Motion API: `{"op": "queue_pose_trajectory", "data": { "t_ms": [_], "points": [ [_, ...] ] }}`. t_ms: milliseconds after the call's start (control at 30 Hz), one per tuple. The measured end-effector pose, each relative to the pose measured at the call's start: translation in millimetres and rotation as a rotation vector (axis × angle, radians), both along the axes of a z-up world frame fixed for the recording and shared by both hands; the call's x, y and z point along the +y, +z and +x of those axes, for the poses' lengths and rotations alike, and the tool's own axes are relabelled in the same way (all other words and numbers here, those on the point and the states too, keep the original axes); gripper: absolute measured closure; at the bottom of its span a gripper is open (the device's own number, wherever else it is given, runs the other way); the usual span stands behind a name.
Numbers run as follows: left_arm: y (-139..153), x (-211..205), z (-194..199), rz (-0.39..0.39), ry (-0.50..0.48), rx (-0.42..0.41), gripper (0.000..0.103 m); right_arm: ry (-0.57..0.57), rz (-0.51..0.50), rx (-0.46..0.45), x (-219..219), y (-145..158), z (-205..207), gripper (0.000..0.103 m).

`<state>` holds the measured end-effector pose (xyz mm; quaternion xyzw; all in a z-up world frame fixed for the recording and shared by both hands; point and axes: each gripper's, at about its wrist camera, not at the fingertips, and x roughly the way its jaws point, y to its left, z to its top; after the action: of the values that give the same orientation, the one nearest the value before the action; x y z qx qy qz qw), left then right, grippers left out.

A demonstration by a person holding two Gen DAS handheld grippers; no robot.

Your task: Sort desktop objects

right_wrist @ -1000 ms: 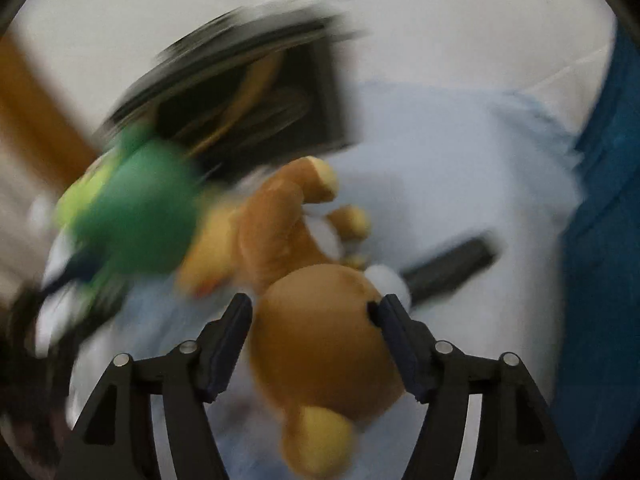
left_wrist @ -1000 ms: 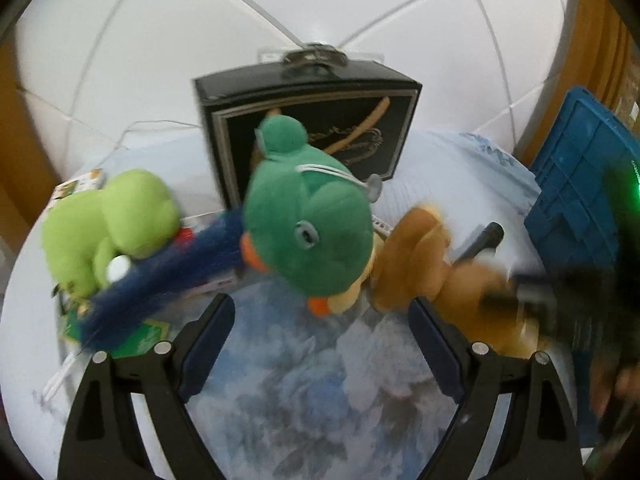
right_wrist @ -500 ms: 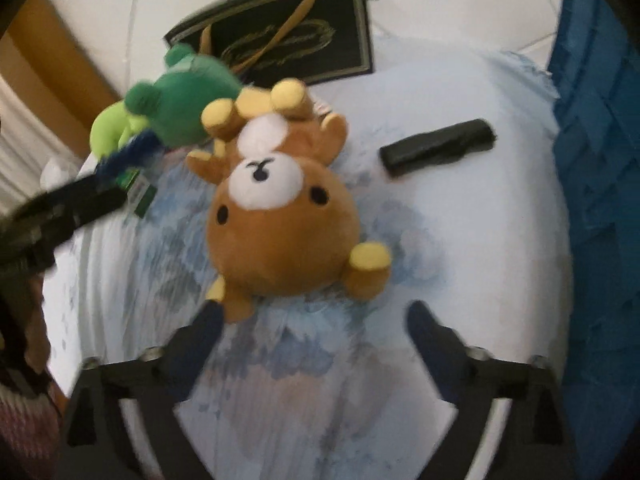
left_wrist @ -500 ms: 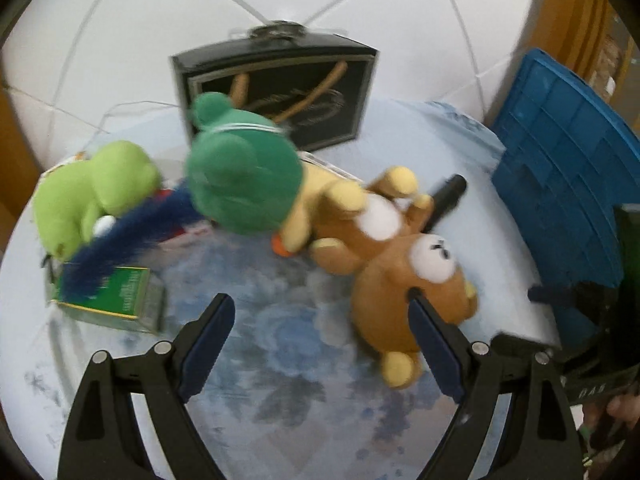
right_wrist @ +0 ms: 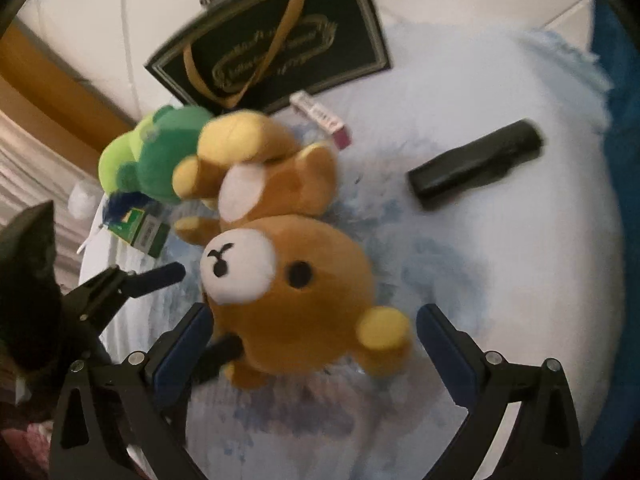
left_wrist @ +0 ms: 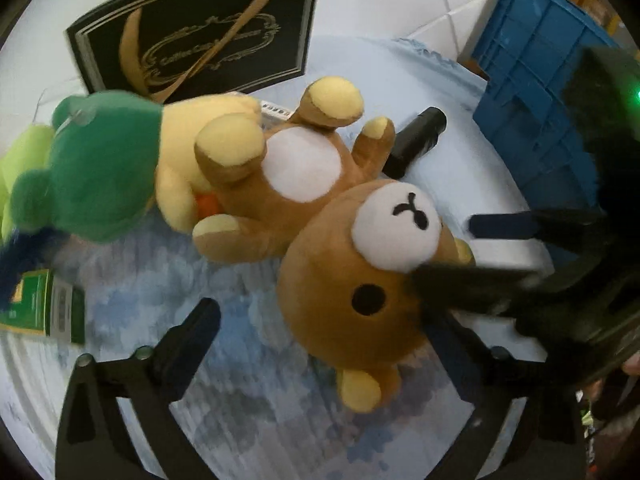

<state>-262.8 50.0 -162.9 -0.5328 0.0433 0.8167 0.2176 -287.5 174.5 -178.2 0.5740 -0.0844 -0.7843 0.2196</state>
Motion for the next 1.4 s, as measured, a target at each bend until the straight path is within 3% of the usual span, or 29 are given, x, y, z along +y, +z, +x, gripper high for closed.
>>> {"op": "queue_pose_trajectory", "data": {
  "t_ms": [133, 267, 300, 333, 500, 700, 767, 800, 833, 867, 967, 1033, 1067, 1167, 1233, 1400],
  "points": [
    [-6, 3, -11, 0.046, -0.032, -0.024, 0.0, 0.042, -0.058, -0.052, -12, -25, -18, 0.0],
    [-9, 5, -12, 0.089, -0.065, -0.046, 0.001, 0.05, -0.067, -0.059, -14, -28, -23, 0.002],
    [-8, 7, -11, 0.104, -0.077, -0.043, 0.004, 0.057, -0.067, -0.058, -14, -28, -21, 0.007],
    [-6, 8, -9, 0.121, -0.089, -0.041, 0.017, 0.061, -0.067, -0.053, -14, -25, -20, 0.01],
    [19, 18, 5, 0.112, -0.122, 0.02, 0.026, 0.042, -0.059, -0.018, -10, -11, -11, 0.016],
    [77, 21, 37, 0.114, -0.167, 0.154, 0.03, 0.032, -0.095, 0.064, -1, 32, 12, 0.023],
    [93, 21, 45, 0.078, -0.146, 0.192, 0.03, 0.03, -0.118, 0.123, 2, 59, 27, 0.044],
    [101, 19, 48, 0.093, -0.146, 0.206, 0.03, 0.03, -0.123, 0.14, 4, 67, 33, 0.061],
    [109, 16, 53, 0.107, -0.139, 0.205, 0.03, 0.029, -0.114, 0.169, 6, 81, 41, 0.092],
    [114, 14, 56, 0.096, -0.128, 0.211, 0.03, 0.029, -0.113, 0.19, 8, 94, 50, 0.097],
    [121, 3, 71, 0.029, -0.099, 0.247, 0.028, -0.05, 0.0, 0.255, 16, 116, 72, 0.073],
    [117, -13, 78, -0.018, -0.078, 0.248, 0.025, -0.101, 0.019, 0.252, 27, 117, 88, 0.031],
    [113, -16, 77, -0.033, -0.07, 0.246, 0.025, -0.117, 0.028, 0.246, 31, 115, 94, 0.025],
    [102, -45, 82, -0.081, -0.032, 0.226, 0.025, -0.147, 0.043, 0.21, 36, 102, 117, 0.022],
    [91, -59, 85, -0.103, -0.007, 0.209, 0.025, -0.155, 0.037, 0.169, 34, 87, 131, 0.015],
    [41, -72, 83, -0.185, -0.006, 0.119, 0.025, -0.156, 0.048, 0.075, 20, 45, 146, 0.014]
  ]
}}
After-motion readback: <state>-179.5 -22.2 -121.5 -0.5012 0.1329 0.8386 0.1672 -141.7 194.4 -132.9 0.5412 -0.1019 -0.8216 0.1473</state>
